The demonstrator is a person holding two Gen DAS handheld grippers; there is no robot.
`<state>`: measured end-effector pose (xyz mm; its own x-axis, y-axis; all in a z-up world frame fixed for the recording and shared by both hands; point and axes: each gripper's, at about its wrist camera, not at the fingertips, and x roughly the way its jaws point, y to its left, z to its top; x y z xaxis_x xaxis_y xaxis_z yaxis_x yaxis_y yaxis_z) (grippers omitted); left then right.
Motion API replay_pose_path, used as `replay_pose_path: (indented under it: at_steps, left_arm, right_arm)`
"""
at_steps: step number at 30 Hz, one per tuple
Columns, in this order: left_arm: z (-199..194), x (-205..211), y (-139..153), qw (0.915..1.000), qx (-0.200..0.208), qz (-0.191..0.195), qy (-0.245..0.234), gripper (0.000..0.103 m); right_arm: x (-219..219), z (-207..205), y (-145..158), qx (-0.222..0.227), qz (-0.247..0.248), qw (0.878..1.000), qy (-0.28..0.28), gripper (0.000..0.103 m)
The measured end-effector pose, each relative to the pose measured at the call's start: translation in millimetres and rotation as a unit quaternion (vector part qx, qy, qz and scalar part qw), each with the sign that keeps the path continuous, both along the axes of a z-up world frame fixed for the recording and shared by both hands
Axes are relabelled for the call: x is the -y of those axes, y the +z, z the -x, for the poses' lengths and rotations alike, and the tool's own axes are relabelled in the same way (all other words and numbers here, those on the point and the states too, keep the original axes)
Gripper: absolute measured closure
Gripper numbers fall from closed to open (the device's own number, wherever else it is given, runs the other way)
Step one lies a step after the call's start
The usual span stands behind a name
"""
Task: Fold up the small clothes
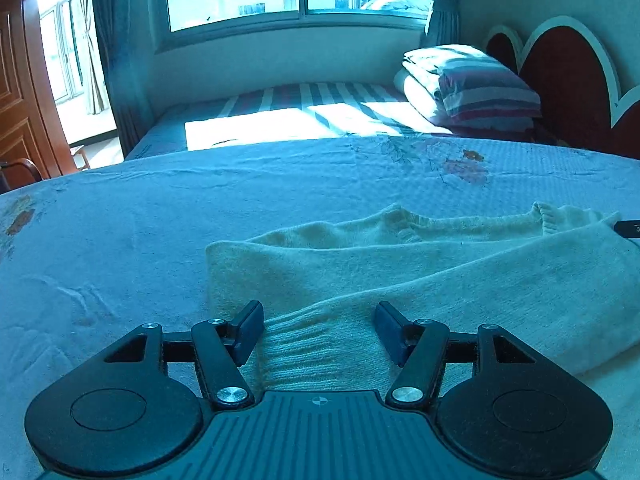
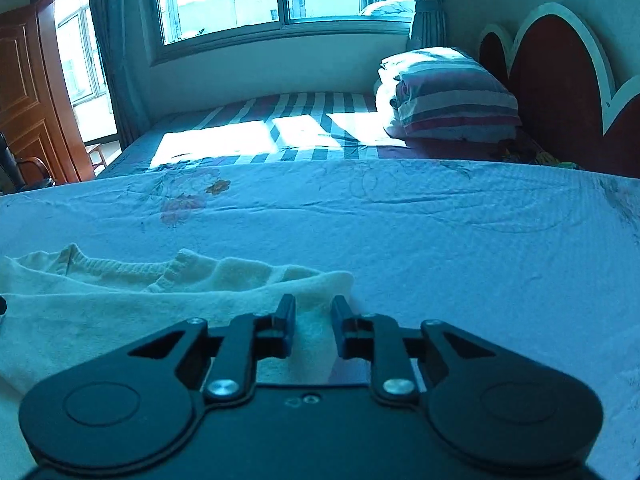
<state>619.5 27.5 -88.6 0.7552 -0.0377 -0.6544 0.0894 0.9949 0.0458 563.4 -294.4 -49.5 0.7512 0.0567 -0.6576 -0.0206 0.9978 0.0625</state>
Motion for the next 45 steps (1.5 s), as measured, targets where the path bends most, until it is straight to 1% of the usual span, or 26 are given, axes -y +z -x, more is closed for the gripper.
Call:
replay_pose_path:
  at_steps: [1, 3, 4, 5, 6, 7, 9, 10, 11, 13, 15, 17, 18, 20, 22, 25, 28, 30, 31, 34, 37, 39, 41, 43, 44, 45]
  left_arm:
    - [3, 0, 2, 1.0, -0.002, -0.007, 0.001, 0.041]
    - [18, -2, 2, 0.9993, 0.002, -0.037, 0.001, 0.04]
    - [27, -4, 0, 0.9989, 0.003, -0.046, 0.002, 0.03]
    - [40, -10, 1, 0.9987, 0.004, -0.05, 0.002, 0.025]
    - [50, -14, 2, 0.9986, 0.002, -0.053, 0.002, 0.025]
    - [63, -20, 6, 0.9983, 0.001, -0.059, 0.005, 0.025]
    - [100, -31, 16, 0.9982, 0.007, -0.058, 0.008, 0.025]
    - [118, -36, 19, 0.9987, 0.007, -0.049, 0.008, 0.025]
    - [142, -44, 23, 0.9996, 0.003, -0.028, 0.006, 0.025]
    - [178, -54, 26, 0.9999, -0.013, 0.0, 0.011, 0.025]
    - [223, -64, 27, 0.9986, -0.031, 0.042, 0.012, 0.025]
    - [259, -71, 24, 0.9966, -0.051, 0.063, 0.01, 0.025]
    - [274, -75, 22, 0.9952, -0.06, 0.077, 0.008, 0.028]
    - [298, -83, 16, 0.9907, -0.084, 0.107, -0.001, 0.043]
    - [317, -90, 13, 0.9883, -0.092, 0.12, -0.018, 0.047]
    - [335, -99, 13, 0.9861, -0.092, 0.133, -0.038, 0.047]
    - [352, -105, 10, 0.9833, -0.102, 0.145, -0.039, 0.047]
    - [367, -105, 10, 0.9843, -0.098, 0.142, -0.037, 0.047]
    - [374, -106, 10, 0.9835, -0.099, 0.147, -0.039, 0.047]
    - [392, -110, 7, 0.9774, -0.106, 0.179, -0.039, 0.047]
    - [408, -118, 1, 0.9655, -0.121, 0.228, -0.036, 0.047]
    - [417, -121, -2, 0.9544, -0.133, 0.263, -0.044, 0.047]
    - [421, -122, -6, 0.9487, -0.143, 0.279, -0.043, 0.047]
    - [424, -126, -12, 0.9446, -0.148, 0.291, -0.037, 0.047]
    - [425, -128, -15, 0.9394, -0.148, 0.308, -0.032, 0.047]
    - [424, -132, -17, 0.9343, -0.15, 0.322, -0.025, 0.047]
  right_arm:
    - [1, -2, -5, -0.002, -0.001, 1.0, 0.002, 0.083]
    - [-1, 7, -2, -0.003, 0.009, 1.0, 0.009, 0.081]
    - [-2, 17, -1, -0.004, 0.011, 1.0, 0.016, 0.08]
    - [-4, 31, -2, -0.007, 0.013, 1.0, 0.027, 0.078]
    - [-6, 44, -4, -0.005, 0.021, 0.999, 0.037, 0.077]
    - [-8, 62, -5, 0.003, 0.041, 0.998, 0.052, 0.079]
    - [-6, 91, 0, 0.003, 0.057, 0.997, 0.056, 0.078]
    - [1, 110, 6, 0.013, 0.04, 0.998, 0.055, 0.077]
    - [9, 129, 11, 0.02, 0.017, 0.998, 0.06, 0.077]
    - [20, 163, 17, 0.013, -0.004, 0.998, 0.064, 0.077]
    - [34, 197, 18, -0.01, -0.044, 0.997, 0.063, 0.077]
    - [47, 233, 17, -0.042, -0.09, 0.994, 0.053, 0.077]
    - [51, 251, 17, -0.057, -0.109, 0.991, 0.05, 0.077]
    - [57, 289, 16, -0.086, -0.144, 0.985, 0.041, 0.076]
    - [58, 326, 14, -0.107, -0.174, 0.978, 0.035, 0.075]
    - [49, 374, 11, -0.127, -0.186, 0.974, 0.019, 0.075]
    - [40, 409, 8, -0.138, -0.202, 0.97, -0.006, 0.074]
    - [34, 422, 7, -0.134, -0.206, 0.969, -0.021, 0.072]
    - [33, 430, 6, -0.132, -0.216, 0.967, -0.029, 0.071]
    - [31, 441, 3, -0.129, -0.24, 0.961, -0.05, 0.068]
    - [30, 449, -1, -0.13, -0.257, 0.956, -0.053, 0.067]
    - [29, 452, -2, -0.127, -0.264, 0.954, -0.058, 0.067]
    - [29, 454, -4, -0.126, -0.278, 0.95, -0.065, 0.067]
    - [28, 454, -6, -0.123, -0.281, 0.949, -0.067, 0.067]
    - [28, 455, -7, -0.119, -0.285, 0.948, -0.071, 0.069]
    - [30, 457, -7, -0.114, -0.289, 0.947, -0.079, 0.067]
